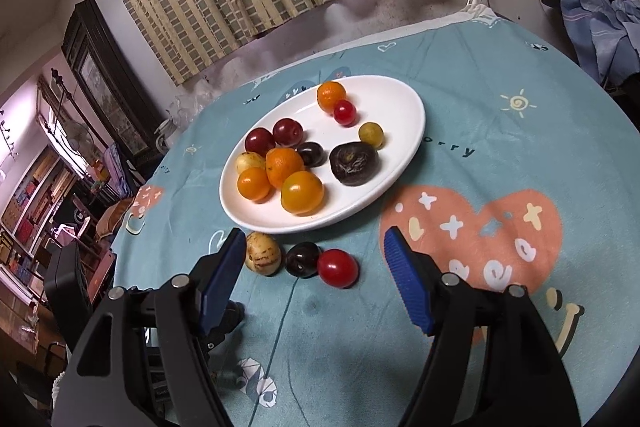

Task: Organize fruits
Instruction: 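Grasp the dark purple plum with the left tool, then hold the dark plum in the left tool while the right tool grasps a small red plum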

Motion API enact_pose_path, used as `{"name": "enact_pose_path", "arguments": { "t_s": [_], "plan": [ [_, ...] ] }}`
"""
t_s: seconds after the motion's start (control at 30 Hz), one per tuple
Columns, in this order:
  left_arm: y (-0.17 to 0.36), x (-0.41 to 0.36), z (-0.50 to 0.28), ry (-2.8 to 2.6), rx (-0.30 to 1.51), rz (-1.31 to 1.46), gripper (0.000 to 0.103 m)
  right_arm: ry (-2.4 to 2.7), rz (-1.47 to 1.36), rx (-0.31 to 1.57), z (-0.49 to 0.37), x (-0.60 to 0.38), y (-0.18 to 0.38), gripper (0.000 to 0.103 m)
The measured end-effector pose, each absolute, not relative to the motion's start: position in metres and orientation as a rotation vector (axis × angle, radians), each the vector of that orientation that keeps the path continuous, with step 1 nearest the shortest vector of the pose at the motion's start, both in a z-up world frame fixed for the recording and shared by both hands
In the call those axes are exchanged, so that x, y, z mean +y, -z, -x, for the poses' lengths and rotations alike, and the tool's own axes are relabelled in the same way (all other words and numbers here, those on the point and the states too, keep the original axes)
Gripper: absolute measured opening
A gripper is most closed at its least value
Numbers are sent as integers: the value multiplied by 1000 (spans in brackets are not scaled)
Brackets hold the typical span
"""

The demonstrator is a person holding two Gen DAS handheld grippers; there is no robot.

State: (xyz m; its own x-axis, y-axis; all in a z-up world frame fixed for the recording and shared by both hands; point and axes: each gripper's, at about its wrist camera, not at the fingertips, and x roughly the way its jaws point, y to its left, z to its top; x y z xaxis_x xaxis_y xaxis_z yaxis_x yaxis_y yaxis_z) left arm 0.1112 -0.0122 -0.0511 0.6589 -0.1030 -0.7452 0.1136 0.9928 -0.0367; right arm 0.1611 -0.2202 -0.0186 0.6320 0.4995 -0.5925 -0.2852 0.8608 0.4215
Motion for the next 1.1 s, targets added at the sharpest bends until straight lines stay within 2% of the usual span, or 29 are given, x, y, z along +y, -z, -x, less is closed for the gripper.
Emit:
{"name": "enact_pose_path", "arguments": {
  "t_s": [0.4,0.5,0.57,0.6,0.63,0.67,0.8,1.0,1.1],
  "plan": [
    [53,-7,-114,140,855,35,81,-440,-354,788,-166,-231,23,72],
    [52,-10,-113,154,853,15,73,-446,-333,786,-164,-227,23,72],
    [51,-16,-112,172,846,-10,61,-442,-302,781,-163,-223,22,72],
    [51,-20,-113,184,850,-27,58,-440,-289,781,-163,-221,23,72],
    [53,-24,-115,201,862,-43,51,-439,-279,782,-163,-220,23,72],
    [54,-27,-116,213,871,-49,38,-438,-271,784,-163,-219,24,72],
    [54,-30,-117,238,874,-50,31,-445,-260,807,-167,-218,32,71],
    [49,-14,-115,208,844,8,31,-469,-249,887,-179,-211,53,49],
    [46,-5,-115,197,837,42,31,-469,-227,906,-181,-207,59,45]
  ]
}}
